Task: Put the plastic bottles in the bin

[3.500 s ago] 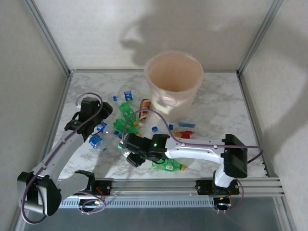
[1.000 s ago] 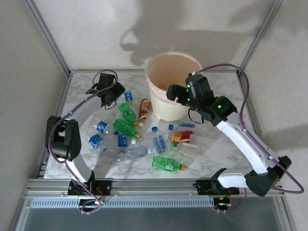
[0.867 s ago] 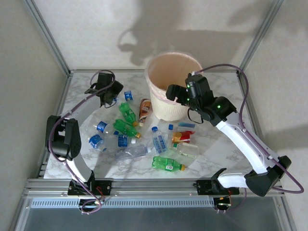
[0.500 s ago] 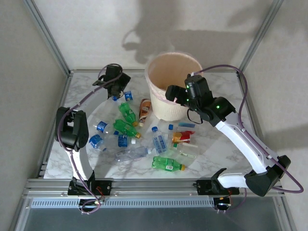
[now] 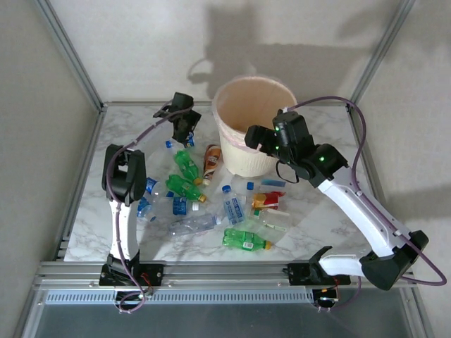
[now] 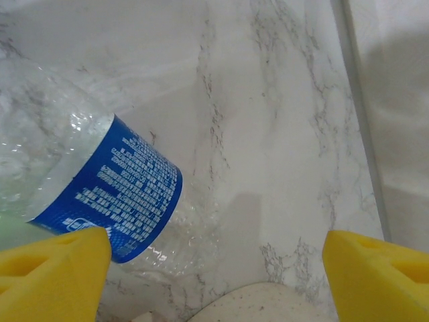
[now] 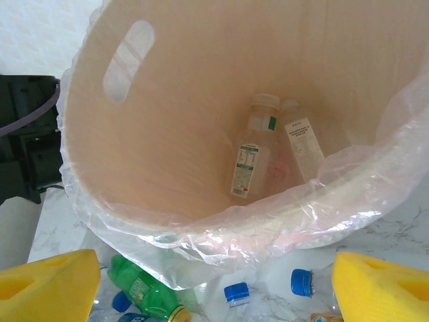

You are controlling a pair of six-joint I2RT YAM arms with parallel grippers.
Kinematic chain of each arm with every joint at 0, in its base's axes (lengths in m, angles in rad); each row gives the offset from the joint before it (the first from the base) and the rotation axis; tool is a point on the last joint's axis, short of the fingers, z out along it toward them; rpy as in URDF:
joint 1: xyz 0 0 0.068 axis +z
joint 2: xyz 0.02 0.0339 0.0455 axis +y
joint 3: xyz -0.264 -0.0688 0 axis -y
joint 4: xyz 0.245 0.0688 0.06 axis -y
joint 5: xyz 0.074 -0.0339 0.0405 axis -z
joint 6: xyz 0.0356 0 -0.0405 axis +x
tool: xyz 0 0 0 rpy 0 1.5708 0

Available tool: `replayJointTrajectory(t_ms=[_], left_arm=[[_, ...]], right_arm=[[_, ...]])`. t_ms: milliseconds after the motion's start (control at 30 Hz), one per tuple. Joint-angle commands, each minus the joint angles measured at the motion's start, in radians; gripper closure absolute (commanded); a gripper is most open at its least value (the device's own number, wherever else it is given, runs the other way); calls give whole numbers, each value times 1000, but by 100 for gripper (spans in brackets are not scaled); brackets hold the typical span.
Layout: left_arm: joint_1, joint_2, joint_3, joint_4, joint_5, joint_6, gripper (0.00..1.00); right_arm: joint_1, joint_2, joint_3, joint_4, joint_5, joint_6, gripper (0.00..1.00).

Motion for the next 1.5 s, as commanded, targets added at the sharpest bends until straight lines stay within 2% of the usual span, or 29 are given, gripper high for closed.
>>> replayJointTrajectory(t_ms=[0, 200, 400, 767, 1000, 1300, 1467], left_arm=[[-7, 56, 66, -133, -40, -67, 18], [-13, 29, 42, -140, -66, -96, 17], [3, 71, 69, -187, -68, -67, 17], [55, 97, 77, -259, -103, 55, 16], [102, 180, 141, -303, -126, 135, 17], [110, 214, 159, -309, -141, 190, 27], [107, 193, 157, -300, -150, 212, 38]], right_arm=[[8, -26, -8, -18, 39, 10, 10], [9, -33, -14, -23, 55, 11, 9], [8, -34, -16, -27, 54, 11, 9], [9, -70, -72, -18, 67, 33, 5], [9, -76, -77, -18, 69, 34, 4], [8, -85, -82, -24, 75, 39, 7], [9, -85, -80, -21, 79, 40, 9]])
